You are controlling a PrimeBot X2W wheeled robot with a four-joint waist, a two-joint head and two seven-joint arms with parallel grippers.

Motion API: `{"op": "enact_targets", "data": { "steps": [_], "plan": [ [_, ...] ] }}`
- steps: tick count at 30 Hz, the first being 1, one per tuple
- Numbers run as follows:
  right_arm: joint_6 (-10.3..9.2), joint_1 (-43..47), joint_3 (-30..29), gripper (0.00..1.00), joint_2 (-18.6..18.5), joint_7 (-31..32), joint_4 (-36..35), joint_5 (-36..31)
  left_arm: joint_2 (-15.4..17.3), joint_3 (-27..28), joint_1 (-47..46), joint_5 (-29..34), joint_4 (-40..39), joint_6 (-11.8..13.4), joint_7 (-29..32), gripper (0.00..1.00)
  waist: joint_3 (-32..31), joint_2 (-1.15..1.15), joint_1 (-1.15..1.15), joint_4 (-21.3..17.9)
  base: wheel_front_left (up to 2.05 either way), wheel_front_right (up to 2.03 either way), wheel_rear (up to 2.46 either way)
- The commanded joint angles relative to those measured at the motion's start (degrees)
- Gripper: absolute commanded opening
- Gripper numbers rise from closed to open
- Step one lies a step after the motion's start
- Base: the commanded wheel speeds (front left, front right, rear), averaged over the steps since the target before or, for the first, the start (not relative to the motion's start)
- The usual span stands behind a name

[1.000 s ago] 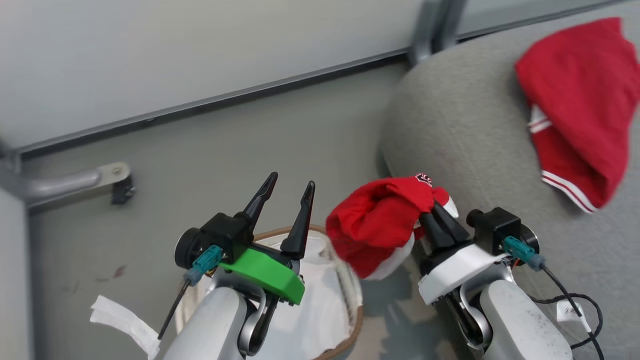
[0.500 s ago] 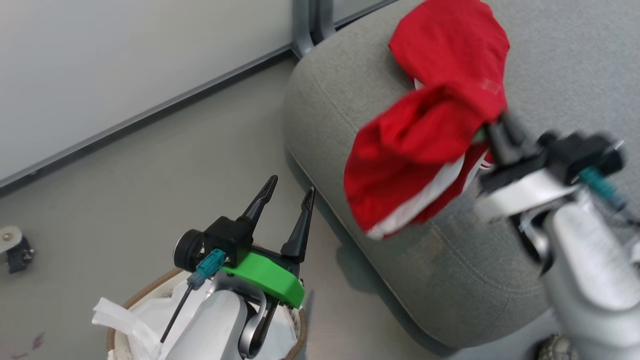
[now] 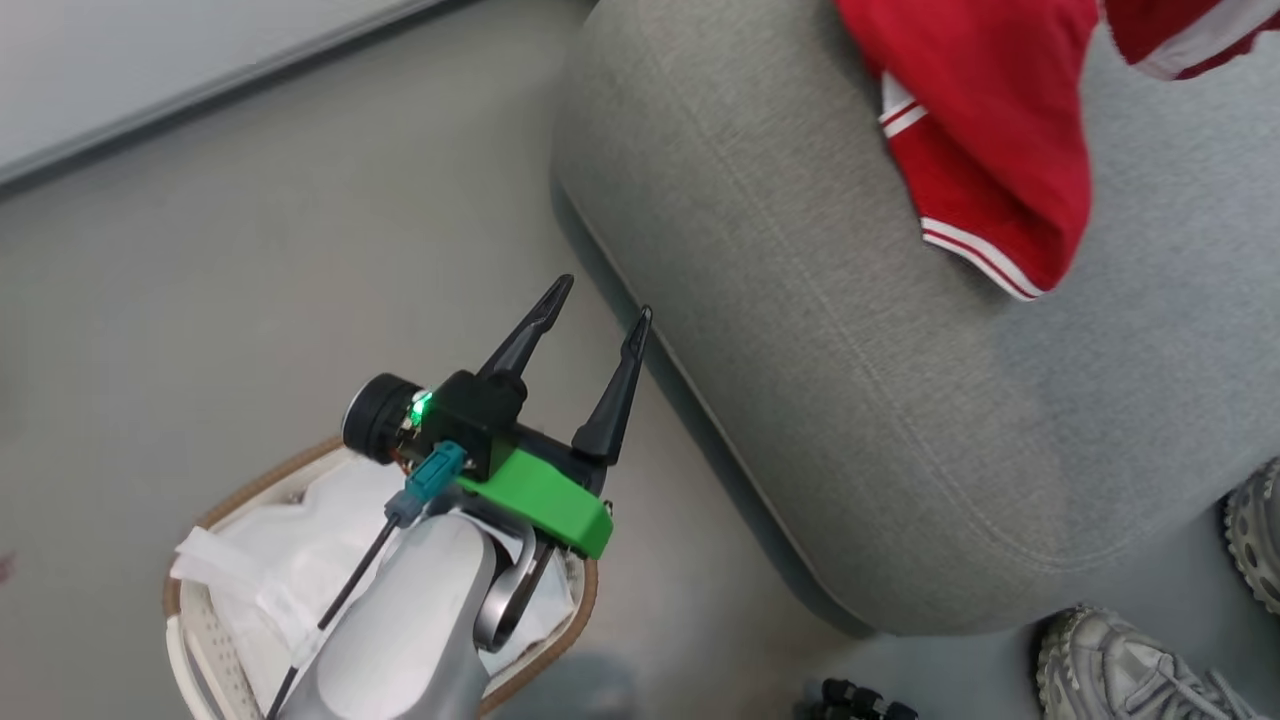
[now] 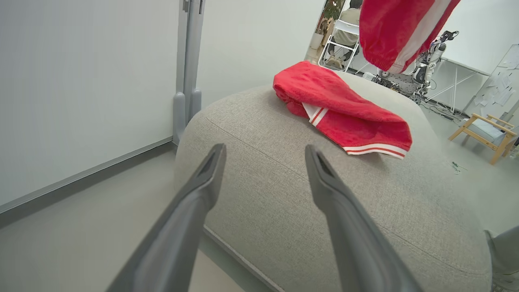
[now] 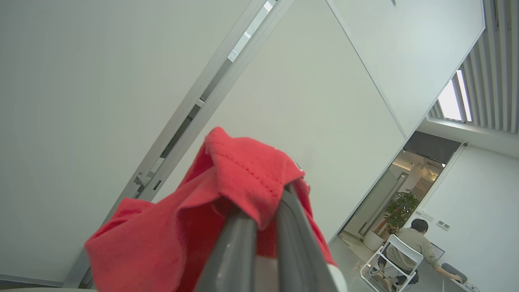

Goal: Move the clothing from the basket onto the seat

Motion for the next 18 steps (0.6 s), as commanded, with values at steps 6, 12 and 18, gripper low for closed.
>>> {"op": "enact_targets", "data": {
  "steps": [6, 12, 18],
  "plan": [
    [-0.08, -3.5, -3.1, 0.00, 1.6, 0.0, 10.9, -2.5, 1.6, -1.5, -4.2, 0.2, -0.6, -0.2, 0.0, 1.00, 11.4, 0.00, 0.00, 7.8, 0.00, 0.00, 0.00],
    [-0.08, 0.9, -5.7, 0.00, 4.7, 0.0, 19.9, -5.5, 1.6, -2.9, -5.8, -0.6, -0.5, -0.2, 0.0, 1.00, 13.4, 0.00, 0.00, 9.8, 0.00, 0.00, 0.00],
    [-0.08, 10.5, -11.3, 0.00, 8.0, 0.0, 23.7, -6.9, 1.6, -1.7, -4.1, -1.4, -0.9, -0.2, 0.0, 1.00, 12.0, 0.00, 0.00, 10.1, 0.00, 0.00, 0.00]
  ]
}}
